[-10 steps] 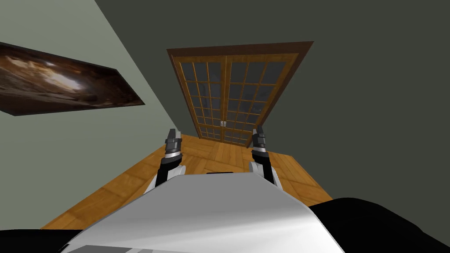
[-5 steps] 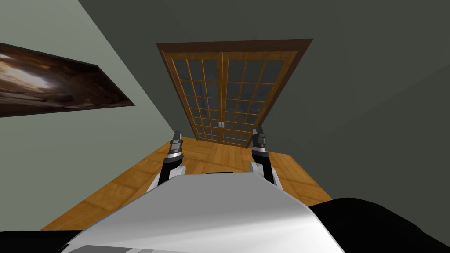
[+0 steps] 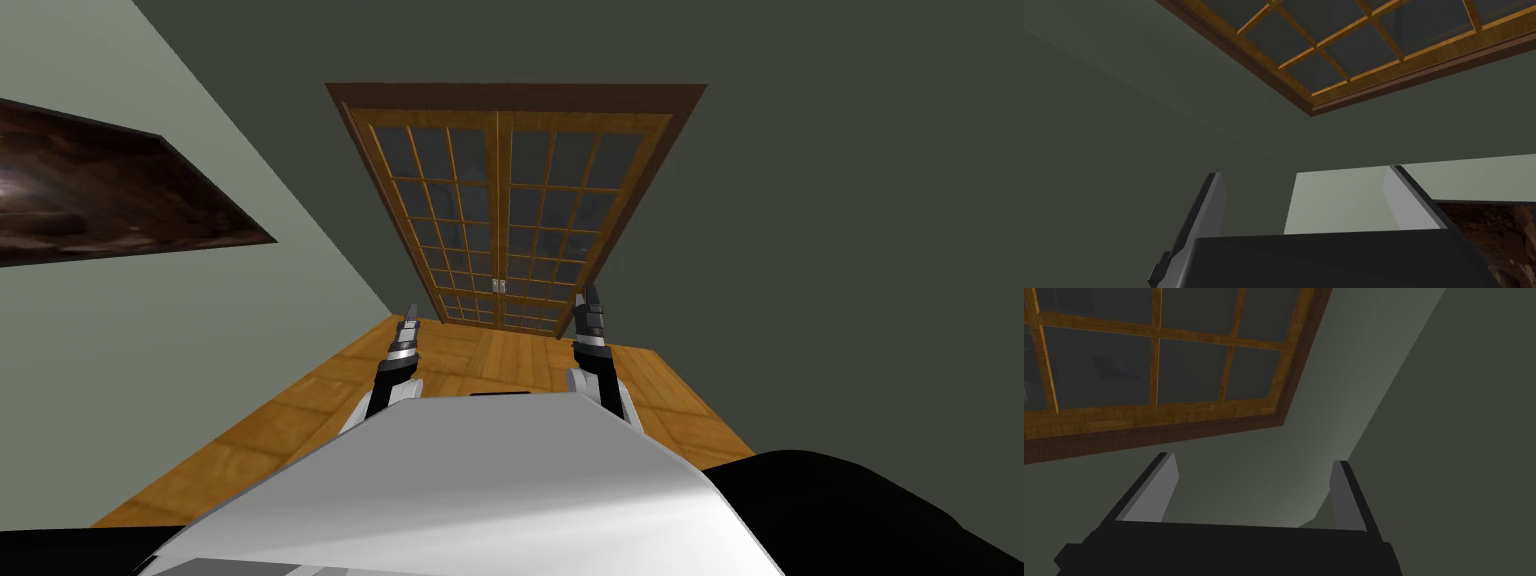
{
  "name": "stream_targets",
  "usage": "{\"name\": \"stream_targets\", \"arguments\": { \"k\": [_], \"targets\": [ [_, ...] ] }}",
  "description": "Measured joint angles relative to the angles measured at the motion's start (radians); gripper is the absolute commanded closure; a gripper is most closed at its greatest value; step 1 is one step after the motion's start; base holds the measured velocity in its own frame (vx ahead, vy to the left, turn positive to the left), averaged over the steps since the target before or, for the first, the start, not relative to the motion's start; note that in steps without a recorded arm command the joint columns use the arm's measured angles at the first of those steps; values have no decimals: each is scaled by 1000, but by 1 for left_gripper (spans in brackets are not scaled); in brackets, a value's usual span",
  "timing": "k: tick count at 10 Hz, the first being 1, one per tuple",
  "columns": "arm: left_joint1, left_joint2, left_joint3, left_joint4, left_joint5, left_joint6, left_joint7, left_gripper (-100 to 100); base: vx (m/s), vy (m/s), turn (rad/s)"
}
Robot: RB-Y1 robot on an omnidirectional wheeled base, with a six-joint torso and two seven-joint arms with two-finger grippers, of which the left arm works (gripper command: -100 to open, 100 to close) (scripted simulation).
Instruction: Pull the door open
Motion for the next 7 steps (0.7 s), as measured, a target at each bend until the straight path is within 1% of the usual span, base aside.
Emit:
{"name": "stream_targets", "arguments": {
  "k": [1, 3, 4, 7],
  "targets": [
    [-6, -2, 1, 30, -9, -9, -25, -100, 103, -6, -83],
    [-18, 2, 11, 76, -22, -12, -71, -100, 94, -23, -88],
    [-22, 9, 18, 99, -27, -14, -90, -100, 114, -31, -85],
    [-40, 11, 31, 174, -49, -23, -162, -100, 109, -14, -83]
  ]
}}
